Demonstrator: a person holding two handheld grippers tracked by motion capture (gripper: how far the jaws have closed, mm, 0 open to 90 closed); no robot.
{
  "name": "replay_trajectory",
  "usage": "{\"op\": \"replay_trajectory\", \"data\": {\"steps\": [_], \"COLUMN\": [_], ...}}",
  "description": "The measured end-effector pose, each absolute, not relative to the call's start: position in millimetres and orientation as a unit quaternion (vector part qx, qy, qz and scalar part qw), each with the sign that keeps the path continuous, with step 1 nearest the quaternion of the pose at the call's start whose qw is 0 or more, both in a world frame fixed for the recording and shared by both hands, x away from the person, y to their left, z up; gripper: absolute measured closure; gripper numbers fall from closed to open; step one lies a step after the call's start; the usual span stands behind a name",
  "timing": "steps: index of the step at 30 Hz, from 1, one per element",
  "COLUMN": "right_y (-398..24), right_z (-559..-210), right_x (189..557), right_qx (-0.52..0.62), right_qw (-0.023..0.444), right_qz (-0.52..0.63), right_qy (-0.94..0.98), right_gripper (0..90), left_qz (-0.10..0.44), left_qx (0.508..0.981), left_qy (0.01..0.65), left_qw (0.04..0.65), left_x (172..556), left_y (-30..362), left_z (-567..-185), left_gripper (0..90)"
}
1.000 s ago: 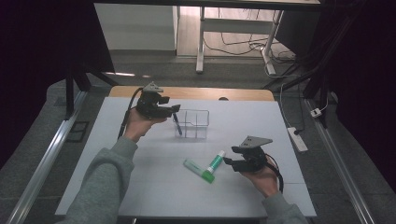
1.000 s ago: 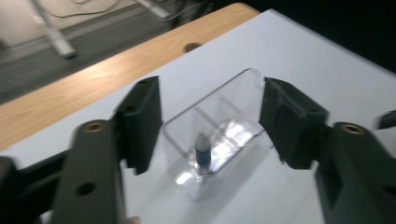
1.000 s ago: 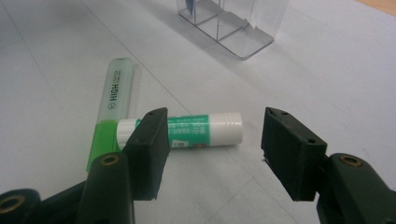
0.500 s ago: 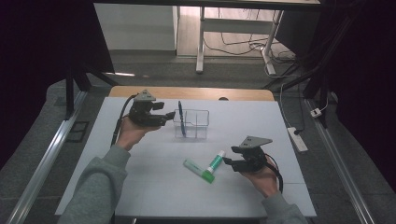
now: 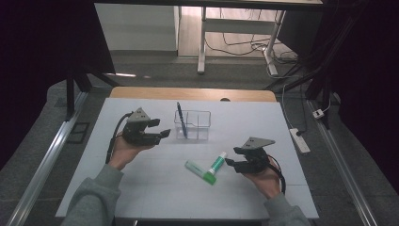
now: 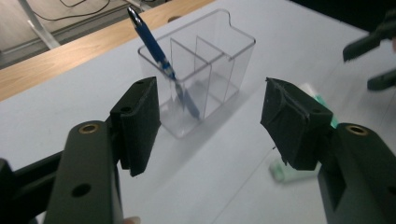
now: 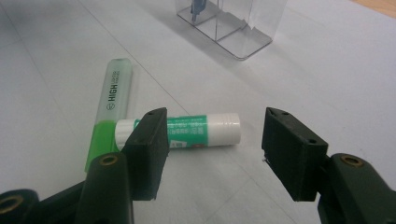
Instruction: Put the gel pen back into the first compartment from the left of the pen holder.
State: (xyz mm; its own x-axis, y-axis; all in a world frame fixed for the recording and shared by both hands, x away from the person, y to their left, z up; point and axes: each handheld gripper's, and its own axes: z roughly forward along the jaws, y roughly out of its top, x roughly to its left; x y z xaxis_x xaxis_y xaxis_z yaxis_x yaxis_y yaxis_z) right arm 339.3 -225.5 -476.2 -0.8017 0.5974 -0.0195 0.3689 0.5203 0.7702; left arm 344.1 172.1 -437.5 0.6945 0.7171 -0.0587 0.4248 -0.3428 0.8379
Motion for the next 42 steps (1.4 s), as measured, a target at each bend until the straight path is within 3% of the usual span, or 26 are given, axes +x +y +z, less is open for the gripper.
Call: {"op": "replay_trajectory", "data": {"steps": [22, 42], "right_y": [-227.9, -223.4], "right_z": [-473.5, -476.1], "right_x": [338.2, 338.1], "right_qx": [0.279, 0.269], "right_qw": [0.146, 0.137], "right_qz": [0.405, 0.398], "right_qy": [0.859, 0.867], "right_gripper": [40.5, 40.0], "left_qz": [0.165, 0.150], "left_qx": [0.815, 0.838], "left_qy": [0.365, 0.346], "left_qw": [0.418, 0.395], "left_x": [281.8, 279.9], "left_y": [210.8, 214.5], "left_z": [-479.7, -493.7], "left_gripper": [36.7, 36.7]}}
